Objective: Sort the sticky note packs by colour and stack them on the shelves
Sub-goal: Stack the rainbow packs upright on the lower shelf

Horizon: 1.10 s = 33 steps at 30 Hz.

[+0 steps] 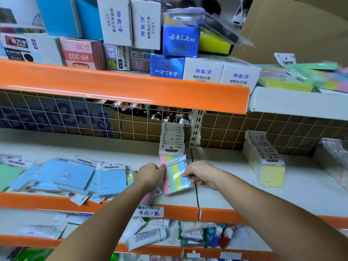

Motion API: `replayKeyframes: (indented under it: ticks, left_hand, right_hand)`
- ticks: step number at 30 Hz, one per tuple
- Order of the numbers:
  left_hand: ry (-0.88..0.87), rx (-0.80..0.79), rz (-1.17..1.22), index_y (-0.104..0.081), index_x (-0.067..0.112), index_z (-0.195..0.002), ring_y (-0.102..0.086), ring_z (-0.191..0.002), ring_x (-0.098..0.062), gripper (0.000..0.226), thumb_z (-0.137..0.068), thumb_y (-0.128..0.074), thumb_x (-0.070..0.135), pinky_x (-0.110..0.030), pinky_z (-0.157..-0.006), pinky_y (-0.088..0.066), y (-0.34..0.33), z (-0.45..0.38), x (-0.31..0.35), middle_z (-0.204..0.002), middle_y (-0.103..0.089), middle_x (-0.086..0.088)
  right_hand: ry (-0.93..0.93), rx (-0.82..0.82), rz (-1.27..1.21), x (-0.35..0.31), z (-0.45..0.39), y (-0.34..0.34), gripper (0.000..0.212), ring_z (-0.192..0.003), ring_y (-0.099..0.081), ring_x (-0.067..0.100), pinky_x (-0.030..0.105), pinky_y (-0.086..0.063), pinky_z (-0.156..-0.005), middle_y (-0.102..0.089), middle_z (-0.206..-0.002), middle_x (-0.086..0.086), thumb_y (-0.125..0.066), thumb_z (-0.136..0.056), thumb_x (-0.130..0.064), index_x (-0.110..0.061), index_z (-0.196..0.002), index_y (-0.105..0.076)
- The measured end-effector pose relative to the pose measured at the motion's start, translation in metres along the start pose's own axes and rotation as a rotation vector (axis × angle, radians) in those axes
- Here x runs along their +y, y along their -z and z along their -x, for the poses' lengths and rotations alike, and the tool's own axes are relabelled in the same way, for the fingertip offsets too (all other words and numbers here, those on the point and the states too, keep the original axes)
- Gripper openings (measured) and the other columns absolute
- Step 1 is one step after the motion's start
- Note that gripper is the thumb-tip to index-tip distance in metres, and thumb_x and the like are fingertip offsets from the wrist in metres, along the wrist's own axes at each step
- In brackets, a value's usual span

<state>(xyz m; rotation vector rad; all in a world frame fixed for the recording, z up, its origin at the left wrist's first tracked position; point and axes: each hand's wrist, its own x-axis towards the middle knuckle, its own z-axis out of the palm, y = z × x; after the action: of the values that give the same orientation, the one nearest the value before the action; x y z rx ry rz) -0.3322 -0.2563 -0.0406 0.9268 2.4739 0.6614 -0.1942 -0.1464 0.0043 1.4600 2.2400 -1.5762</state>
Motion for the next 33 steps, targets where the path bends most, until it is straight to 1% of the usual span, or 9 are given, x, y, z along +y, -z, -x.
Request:
replayKeyframes:
  ticks: [2, 5, 7, 11, 13, 17, 23, 28, 33]
  left_hand:
    - [-0.029, 0.033, 0.052, -0.052, 0.019, -0.065, -0.052, -0.074, -0.019, 0.043, -0.097, -0.038, 0.044, -0.035, -0.082, -0.038, 0.0, 0.002, 0.004, -0.064, -0.054, 0.006]
    - [-0.1, 0.081, 0.165, -0.052, 0.02, -0.073, -0.055, -0.074, -0.019, 0.024, -0.092, -0.05, 0.035, -0.034, -0.082, -0.043, -0.004, 0.001, 0.006, -0.065, -0.058, 0.008]
    - [-0.135, 0.092, 0.256, -0.054, 0.019, -0.083, -0.062, -0.079, -0.023, 0.007, -0.086, -0.056, 0.025, -0.037, -0.079, -0.052, -0.007, -0.001, 0.005, -0.077, -0.064, 0.002]
    - [-0.146, 0.175, 0.185, -0.051, 0.013, -0.095, -0.061, -0.085, -0.03, 0.009, -0.086, -0.053, 0.016, -0.037, -0.072, -0.051, -0.012, -0.004, 0.006, -0.091, -0.065, -0.008]
    - [-0.133, 0.201, 0.157, -0.052, 0.012, -0.098, -0.06, -0.088, -0.031, 0.012, -0.087, -0.05, 0.015, -0.037, -0.072, -0.049, -0.016, -0.008, 0.004, -0.095, -0.065, -0.009]
    - [-0.1, 0.211, 0.059, -0.052, 0.012, -0.102, -0.059, -0.093, -0.03, 0.014, -0.09, -0.047, 0.016, -0.033, -0.07, -0.044, -0.025, -0.02, -0.001, -0.102, -0.065, -0.01]
    - [-0.11, 0.237, -0.137, -0.05, 0.019, -0.105, -0.058, -0.099, -0.029, 0.016, -0.091, -0.042, 0.02, -0.035, -0.08, -0.038, -0.029, -0.03, -0.003, -0.106, -0.065, -0.005]
    - [-0.08, 0.235, -0.243, -0.048, 0.016, -0.101, -0.058, -0.102, -0.028, 0.014, -0.093, -0.042, 0.024, -0.035, -0.086, -0.035, -0.03, -0.033, -0.004, -0.107, -0.064, -0.006]
    - [-0.082, 0.187, -0.267, -0.058, 0.016, -0.095, -0.057, -0.1, -0.027, 0.02, -0.094, -0.039, 0.022, -0.036, -0.089, -0.033, -0.031, -0.036, -0.005, -0.103, -0.067, -0.005]
  right_hand:
    - [0.039, 0.026, -0.01, 0.0, -0.004, -0.001, 0.017, -0.049, -0.046, 0.011, 0.022, -0.024, -0.045, -0.055, -0.063, 0.001, -0.071, -0.081, -0.014, -0.017, -0.07, -0.058]
    - [0.09, 0.087, -0.037, 0.002, -0.011, -0.005, 0.018, -0.055, -0.053, 0.013, 0.021, -0.034, -0.047, -0.058, -0.067, 0.001, -0.069, -0.085, -0.013, -0.018, -0.072, -0.058]
    - [0.128, 0.161, -0.005, 0.004, -0.017, -0.009, 0.018, -0.058, -0.059, 0.014, 0.024, -0.048, -0.057, -0.062, -0.07, 0.002, -0.069, -0.084, -0.013, -0.017, -0.07, -0.059]
    - [0.175, 0.286, 0.123, 0.007, -0.031, -0.022, 0.018, -0.074, -0.07, 0.024, 0.037, -0.058, -0.076, -0.07, -0.083, 0.009, -0.068, -0.082, -0.016, -0.019, -0.068, -0.057]
    - [0.186, 0.32, 0.166, 0.007, -0.035, -0.028, 0.017, -0.08, -0.068, 0.026, 0.035, -0.056, -0.073, -0.069, -0.086, 0.008, -0.066, -0.084, -0.018, -0.02, -0.07, -0.055]
    - [0.193, 0.38, 0.304, 0.009, -0.041, -0.037, 0.006, -0.084, -0.059, 0.027, 0.028, -0.04, -0.064, -0.065, -0.091, 0.009, -0.059, -0.089, -0.019, -0.017, -0.084, -0.057]
    - [0.16, 0.414, 0.385, 0.013, -0.05, -0.039, 0.006, -0.091, -0.061, 0.03, 0.029, -0.042, -0.065, -0.06, -0.091, 0.006, -0.057, -0.089, -0.018, -0.019, -0.086, -0.052]
    - [0.115, 0.365, 0.448, 0.018, -0.056, -0.043, 0.025, -0.098, -0.061, 0.029, 0.029, -0.044, -0.069, -0.065, -0.108, 0.007, -0.064, -0.088, -0.029, -0.017, -0.111, -0.06]
    - [0.122, 0.367, 0.547, 0.02, -0.059, -0.049, 0.017, -0.09, -0.06, 0.03, 0.028, -0.04, -0.065, -0.066, -0.105, 0.01, -0.057, -0.09, -0.028, -0.015, -0.101, -0.061]
